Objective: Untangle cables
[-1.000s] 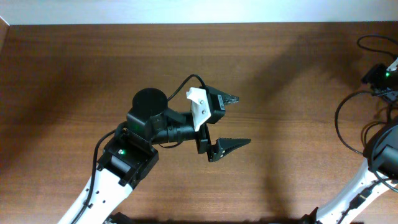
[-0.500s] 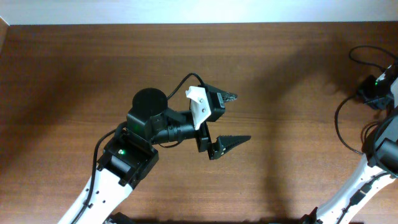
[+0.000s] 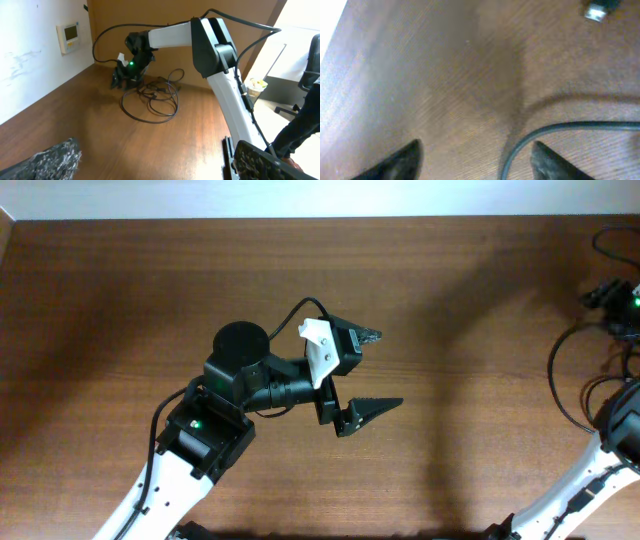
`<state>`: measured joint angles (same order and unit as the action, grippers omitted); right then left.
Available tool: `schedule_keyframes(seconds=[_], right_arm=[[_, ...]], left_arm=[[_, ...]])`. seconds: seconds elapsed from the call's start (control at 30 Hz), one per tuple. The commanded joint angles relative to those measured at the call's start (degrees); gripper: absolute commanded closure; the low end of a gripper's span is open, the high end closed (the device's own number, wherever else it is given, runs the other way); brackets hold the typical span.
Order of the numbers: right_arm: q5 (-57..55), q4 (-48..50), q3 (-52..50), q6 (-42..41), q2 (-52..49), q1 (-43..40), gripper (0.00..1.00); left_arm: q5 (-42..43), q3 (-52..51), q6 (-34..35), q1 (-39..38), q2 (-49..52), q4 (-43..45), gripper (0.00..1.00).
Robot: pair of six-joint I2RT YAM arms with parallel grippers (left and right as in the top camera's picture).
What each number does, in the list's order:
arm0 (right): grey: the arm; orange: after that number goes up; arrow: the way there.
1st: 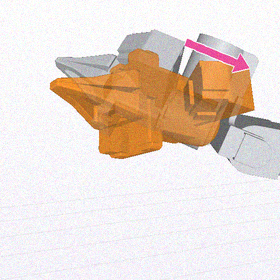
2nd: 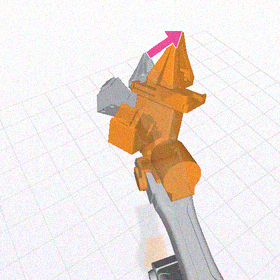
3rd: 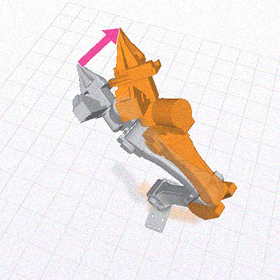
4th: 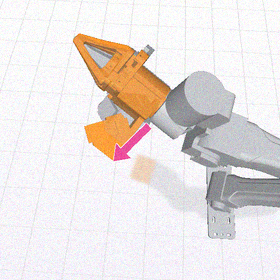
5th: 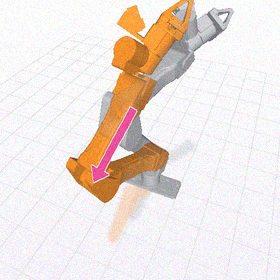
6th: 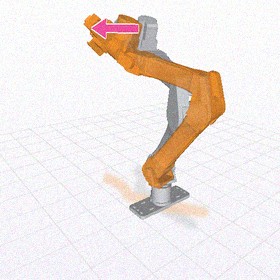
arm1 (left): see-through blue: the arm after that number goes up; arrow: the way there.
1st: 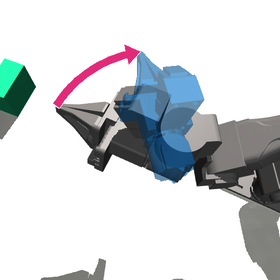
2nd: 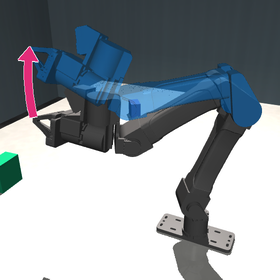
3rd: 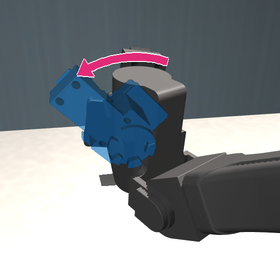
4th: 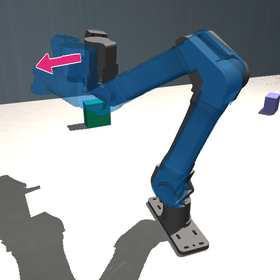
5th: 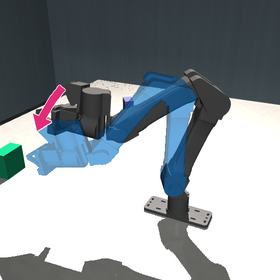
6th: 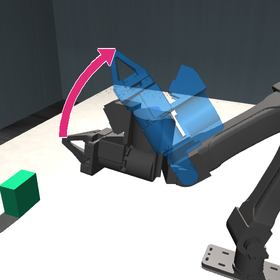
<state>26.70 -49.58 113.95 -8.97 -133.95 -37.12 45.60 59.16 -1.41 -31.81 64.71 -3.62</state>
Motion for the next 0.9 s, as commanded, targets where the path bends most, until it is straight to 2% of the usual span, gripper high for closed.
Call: schedule_keyframes(seconds=[0.0, 0.1, 0.23, 0.3, 0.33, 0.37, 0.47, 0.5, 0.57, 0.6, 0.63, 0.7, 0.87], right_arm=[[-1.27, -2.73, 0.96, 2.93, 1.90, 0.35, 0.01], [-2.89, -3.10, 0.70, 2.91, 1.25, 0.46, 0.01], [-10.88, -3.17, 0.70, 2.71, -0.72, 1.29, 0.05], [-10.91, -2.40, 0.70, 1.90, -2.34, 1.62, 0.12], [-11.98, -1.51, 0.70, -0.61, -2.78, 1.84, 0.24], [-14.21, -0.63, 0.70, -3.06, -2.95, 2.14, 0.27], [-20.72, 0.55, 0.70, -3.80, -3.06, 2.97, 0.26], [-23.34, 0.72, 0.70, -3.80, -3.10, 3.23, 0.33], [-24.39, 1.22, 0.70, -3.82, -3.10, 3.37, 0.80], [-24.41, 1.38, 0.70, -3.80, -3.17, 3.37, 0.82], [-24.41, 1.36, 0.70, -3.78, -3.28, 3.37, 0.72], [-24.44, 1.20, 0.70, -3.78, -3.39, 3.37, 0.66], [-26.16, 1.09, 0.70, -3.76, -4.33, 3.89, 0.65]], left_arm=[[-0.39, 0.70, 0.57, -0.02, -0.72, 0.02, 0.01], [-0.42, 0.70, 0.57, -0.02, -0.72, -0.04, 0.01], [-0.44, 0.70, 0.55, -0.02, -0.72, -0.07, 0.01], [-0.44, 0.70, 0.55, -0.02, -0.72, -0.02, 0.01], [-0.42, 0.70, 0.57, -0.02, -0.72, -0.07, 0.01], [-0.42, 0.70, 0.57, -0.02, -0.72, -0.09, 0.01], [-0.42, 0.70, 0.57, -0.02, -0.72, -0.31, 0.01], [-0.42, 0.70, 0.57, -0.02, -0.72, -0.28, 0.01], [-0.42, 0.70, 0.57, -0.02, -0.72, -0.33, 0.01], [-0.39, 0.70, 0.57, -0.02, -0.72, -0.35, 0.01], [-0.39, 0.70, 0.57, -0.02, -0.72, -0.37, 0.01], [-0.42, 0.70, 0.57, -0.02, -0.72, -0.96, 0.01], [-0.42, 0.70, 0.57, -0.02, -0.72, -0.98, 0.01]])
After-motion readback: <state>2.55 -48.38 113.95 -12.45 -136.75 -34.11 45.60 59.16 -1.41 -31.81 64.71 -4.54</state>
